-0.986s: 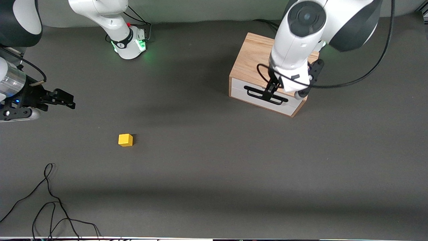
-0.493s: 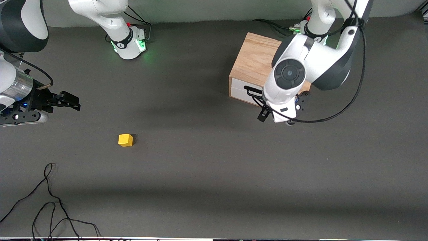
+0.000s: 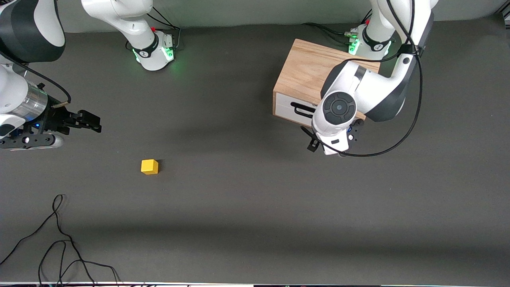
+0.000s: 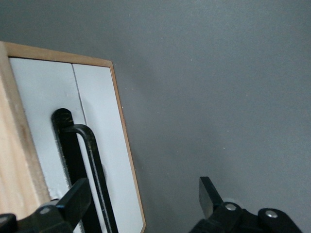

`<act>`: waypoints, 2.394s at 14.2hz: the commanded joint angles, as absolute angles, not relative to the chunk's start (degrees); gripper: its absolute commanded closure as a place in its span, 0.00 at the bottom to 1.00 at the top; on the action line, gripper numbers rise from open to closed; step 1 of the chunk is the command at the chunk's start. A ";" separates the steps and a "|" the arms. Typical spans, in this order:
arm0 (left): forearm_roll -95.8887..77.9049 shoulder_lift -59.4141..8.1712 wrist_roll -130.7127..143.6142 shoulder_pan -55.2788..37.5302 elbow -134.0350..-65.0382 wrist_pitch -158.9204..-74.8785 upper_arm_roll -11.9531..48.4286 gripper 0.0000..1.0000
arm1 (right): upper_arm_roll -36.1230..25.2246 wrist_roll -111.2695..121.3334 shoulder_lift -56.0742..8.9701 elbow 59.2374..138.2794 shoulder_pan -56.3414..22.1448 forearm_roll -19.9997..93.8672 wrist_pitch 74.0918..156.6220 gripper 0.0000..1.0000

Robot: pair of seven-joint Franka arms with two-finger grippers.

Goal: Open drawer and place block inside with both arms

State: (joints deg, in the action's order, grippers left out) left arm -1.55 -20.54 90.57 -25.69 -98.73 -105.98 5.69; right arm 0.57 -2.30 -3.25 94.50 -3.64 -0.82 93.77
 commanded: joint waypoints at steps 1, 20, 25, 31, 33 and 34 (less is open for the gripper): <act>-1.76 -19.77 93.33 -26.54 -101.77 -108.10 5.63 0.00 | 0.62 -3.60 -4.13 93.34 -3.96 -1.41 93.60 0.00; -2.11 -23.47 98.17 -29.97 -103.80 -108.54 6.06 0.00 | 0.09 1.05 -11.07 98.17 -3.69 -0.18 109.86 0.00; -1.76 -24.34 97.56 -29.80 -102.31 -111.36 5.98 0.00 | 0.09 0.70 -7.82 114.40 -3.87 0.44 128.27 0.00; -0.71 -27.32 97.21 -29.62 -97.67 -111.36 5.98 0.00 | 0.17 0.26 -13.53 118.73 -3.96 0.44 136.05 0.00; 0.17 -30.31 97.12 -29.53 -93.97 -111.36 5.98 0.00 | 0.18 0.26 -15.02 119.35 -4.04 0.87 136.58 0.00; 0.44 -31.54 97.03 -29.53 -92.22 -111.36 5.89 0.00 | 0.18 0.26 -15.55 119.62 -4.04 2.10 136.76 0.00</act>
